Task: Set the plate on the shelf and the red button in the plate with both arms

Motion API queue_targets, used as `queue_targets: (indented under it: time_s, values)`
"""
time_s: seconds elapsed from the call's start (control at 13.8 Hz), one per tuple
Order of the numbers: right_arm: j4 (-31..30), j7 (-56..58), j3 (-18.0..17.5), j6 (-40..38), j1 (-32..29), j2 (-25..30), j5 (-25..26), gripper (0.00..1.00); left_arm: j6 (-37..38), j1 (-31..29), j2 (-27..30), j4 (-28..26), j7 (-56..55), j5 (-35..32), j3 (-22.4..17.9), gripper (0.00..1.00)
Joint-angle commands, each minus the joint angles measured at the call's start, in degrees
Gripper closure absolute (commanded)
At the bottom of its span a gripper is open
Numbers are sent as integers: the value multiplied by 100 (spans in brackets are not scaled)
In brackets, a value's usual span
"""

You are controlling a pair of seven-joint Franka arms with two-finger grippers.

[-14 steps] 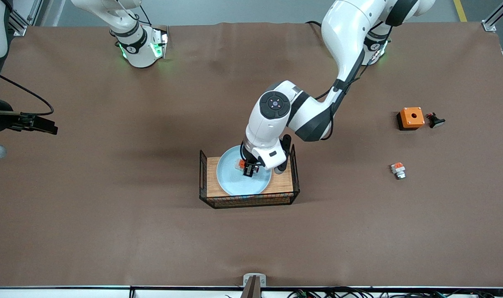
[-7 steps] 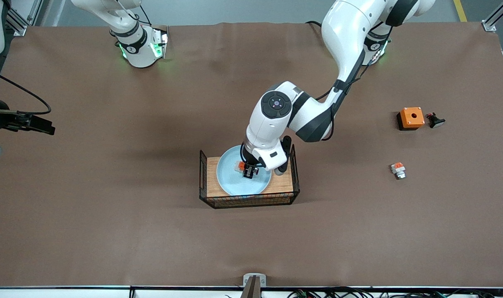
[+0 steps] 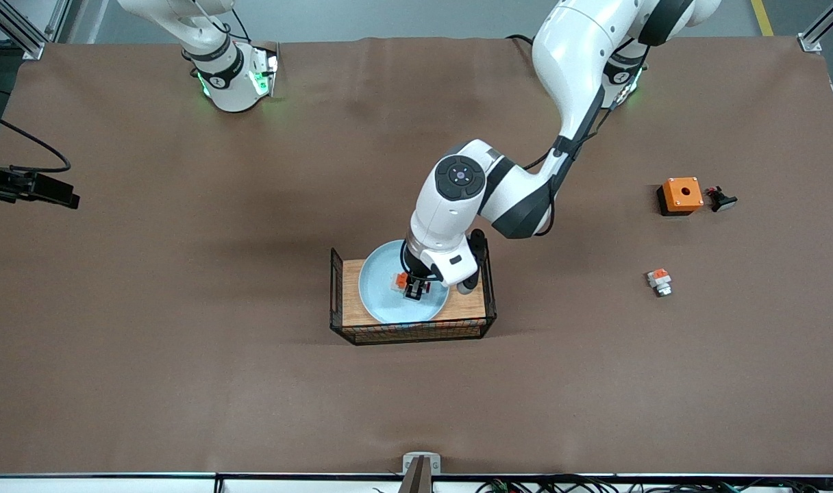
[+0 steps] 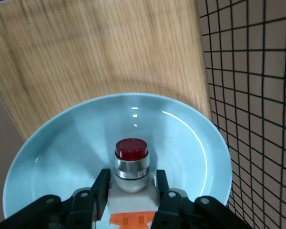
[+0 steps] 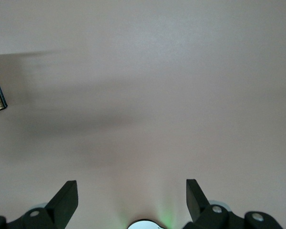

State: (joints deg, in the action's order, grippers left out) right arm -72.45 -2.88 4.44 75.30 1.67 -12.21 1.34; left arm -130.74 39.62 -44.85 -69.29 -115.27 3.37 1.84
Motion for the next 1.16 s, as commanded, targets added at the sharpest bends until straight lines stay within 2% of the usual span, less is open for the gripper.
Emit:
queue_targets:
  time_s: [0.0,0.29,0.58,0.95,1.09]
  values:
    - [38,-28,-49,-347,-105,105,7,0,22,46,29,117,13,-108,-61,1]
    - [29,-28,-57,-543,-158,280,-64,0,136,-25,486,65,22,-108,-61,0]
    - [-163,-28,-57,-639,-220,482,-90,0,645,-323,1065,56,57,-134,-52,1]
    - [-1226,-19,-83,98,-167,1299,-204,0,1532,-806,1961,-444,1345,-117,-17,1]
    - [-1491,-28,-101,196,-158,1511,-204,0,1630,-1008,2584,-1205,2695,-117,-8,0]
